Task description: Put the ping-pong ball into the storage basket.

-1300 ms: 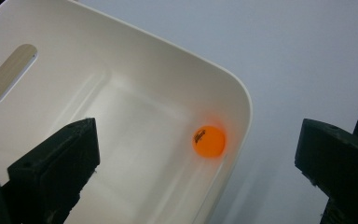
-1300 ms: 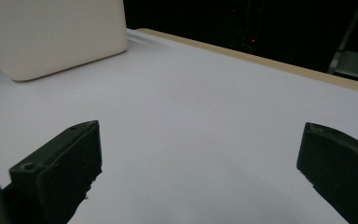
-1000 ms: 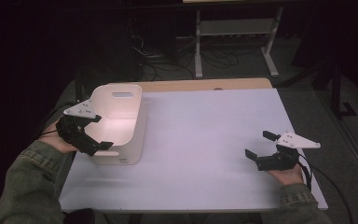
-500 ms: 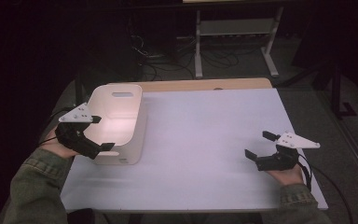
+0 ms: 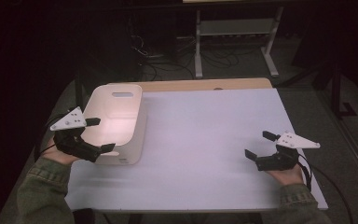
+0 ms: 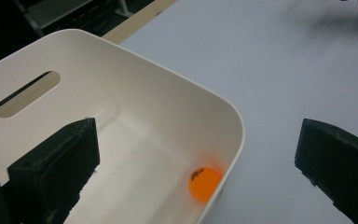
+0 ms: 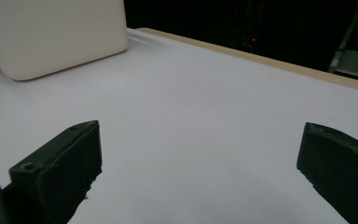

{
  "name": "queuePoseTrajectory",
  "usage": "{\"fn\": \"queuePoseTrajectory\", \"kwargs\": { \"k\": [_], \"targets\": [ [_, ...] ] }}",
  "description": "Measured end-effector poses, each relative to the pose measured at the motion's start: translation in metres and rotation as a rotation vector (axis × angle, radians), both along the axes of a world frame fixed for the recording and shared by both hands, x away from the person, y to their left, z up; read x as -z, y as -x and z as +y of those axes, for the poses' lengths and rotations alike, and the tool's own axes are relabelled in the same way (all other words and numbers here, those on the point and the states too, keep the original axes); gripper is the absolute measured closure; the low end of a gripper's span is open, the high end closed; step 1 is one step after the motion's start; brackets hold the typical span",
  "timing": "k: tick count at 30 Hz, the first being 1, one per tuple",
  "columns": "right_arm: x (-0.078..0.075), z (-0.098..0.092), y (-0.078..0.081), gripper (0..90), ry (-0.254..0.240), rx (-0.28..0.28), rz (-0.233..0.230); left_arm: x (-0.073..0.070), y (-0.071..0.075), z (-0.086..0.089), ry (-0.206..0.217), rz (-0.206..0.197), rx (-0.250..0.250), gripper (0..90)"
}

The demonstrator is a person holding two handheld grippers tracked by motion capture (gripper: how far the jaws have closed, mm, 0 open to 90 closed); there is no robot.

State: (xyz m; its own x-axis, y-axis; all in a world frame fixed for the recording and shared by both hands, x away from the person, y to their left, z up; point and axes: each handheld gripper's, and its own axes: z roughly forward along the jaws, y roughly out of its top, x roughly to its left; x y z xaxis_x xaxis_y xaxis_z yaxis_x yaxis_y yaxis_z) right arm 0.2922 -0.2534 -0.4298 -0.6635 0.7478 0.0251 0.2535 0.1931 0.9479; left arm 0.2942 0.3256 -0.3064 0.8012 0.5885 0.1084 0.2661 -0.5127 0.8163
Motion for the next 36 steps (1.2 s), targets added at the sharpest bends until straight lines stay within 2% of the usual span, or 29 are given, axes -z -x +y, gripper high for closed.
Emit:
{"fn": "queuePoseTrajectory", "kwargs": {
  "k": [3, 8, 12, 15, 17, 19, 26, 32, 36],
  "targets": [
    [0.000, 0.000, 0.000, 0.0, 0.001, 0.000, 0.002, 0.003, 0.002, 0.002, 0.018, -0.009, -0.001, 0.0],
    [0.000, 0.000, 0.000, 0.0, 0.000, 0.001, 0.002, 0.006, 0.007, 0.006, 0.072, -0.046, -0.033, 0.0],
    [0.000, 0.000, 0.000, 0.0, 0.000, 0.003, 0.002, 0.009, 0.011, 0.007, 0.099, -0.084, -0.066, 0.0],
    [0.000, 0.000, 0.000, 0.0, 0.000, 0.002, 0.002, 0.010, 0.014, 0.009, 0.114, -0.116, -0.109, 0.0],
    [0.000, 0.000, 0.000, 0.0, 0.001, 0.001, 0.003, 0.011, 0.016, 0.010, 0.139, -0.144, -0.140, 0.0],
    [0.000, 0.000, 0.000, 0.0, 0.000, 0.001, 0.003, 0.012, 0.016, 0.010, 0.164, -0.152, -0.153, 0.0],
    [0.000, 0.000, 0.000, 0.0, 0.003, 0.001, 0.004, 0.018, 0.017, 0.007, 0.170, -0.163, -0.210, 0.0],
    [0.001, 0.000, 0.000, 0.0, 0.005, 0.000, 0.005, 0.019, 0.020, 0.004, 0.195, -0.209, -0.260, 0.0],
    [0.001, 0.001, -0.001, 0.0, 0.007, -0.002, 0.004, 0.023, 0.021, 0.004, 0.220, -0.212, -0.263, 0.0]
  ]
}}
